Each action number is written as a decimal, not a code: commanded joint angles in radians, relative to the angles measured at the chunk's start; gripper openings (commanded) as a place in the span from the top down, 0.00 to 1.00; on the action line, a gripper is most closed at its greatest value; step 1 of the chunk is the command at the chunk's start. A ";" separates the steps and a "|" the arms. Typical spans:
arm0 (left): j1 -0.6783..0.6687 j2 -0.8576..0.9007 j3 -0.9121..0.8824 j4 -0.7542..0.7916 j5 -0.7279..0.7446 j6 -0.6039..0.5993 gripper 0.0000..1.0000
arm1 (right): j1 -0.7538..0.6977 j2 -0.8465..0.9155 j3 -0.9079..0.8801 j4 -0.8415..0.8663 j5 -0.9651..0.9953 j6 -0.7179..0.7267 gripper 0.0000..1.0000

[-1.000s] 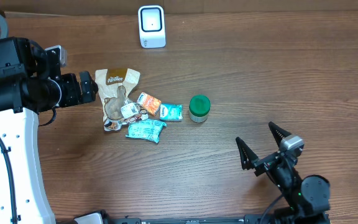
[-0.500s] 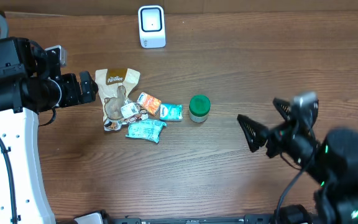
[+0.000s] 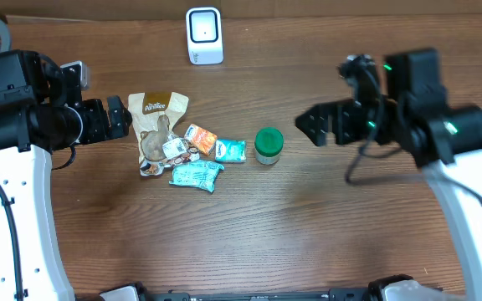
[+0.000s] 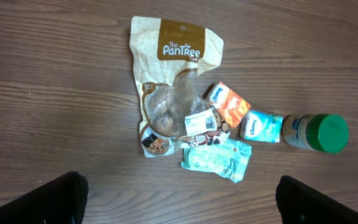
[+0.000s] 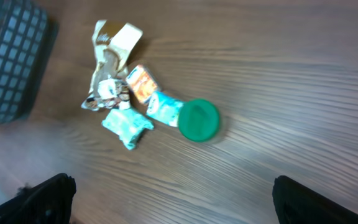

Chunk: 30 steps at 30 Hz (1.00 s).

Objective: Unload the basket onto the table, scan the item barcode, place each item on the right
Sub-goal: 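Reach the right gripper forward over the green-lidded jar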

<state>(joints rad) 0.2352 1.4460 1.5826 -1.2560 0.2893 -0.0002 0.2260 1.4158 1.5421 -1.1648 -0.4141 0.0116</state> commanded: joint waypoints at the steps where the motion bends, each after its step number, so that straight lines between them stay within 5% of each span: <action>1: -0.006 0.000 0.004 0.000 0.015 -0.007 0.00 | 0.013 0.098 0.031 0.033 -0.122 -0.005 0.00; 8: -0.006 0.000 0.004 0.000 0.015 -0.007 0.01 | 0.018 0.235 0.031 0.177 -0.205 0.076 0.00; 17: -0.006 0.000 0.004 0.000 0.015 -0.007 0.01 | 0.096 0.368 0.031 0.212 0.125 0.386 0.00; 30: -0.006 0.000 0.004 0.000 0.015 -0.007 0.00 | 0.218 0.462 0.031 0.217 0.346 0.436 0.04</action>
<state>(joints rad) 0.2352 1.4460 1.5826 -1.2564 0.2893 -0.0002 0.4339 1.8515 1.5448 -0.9535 -0.1284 0.4255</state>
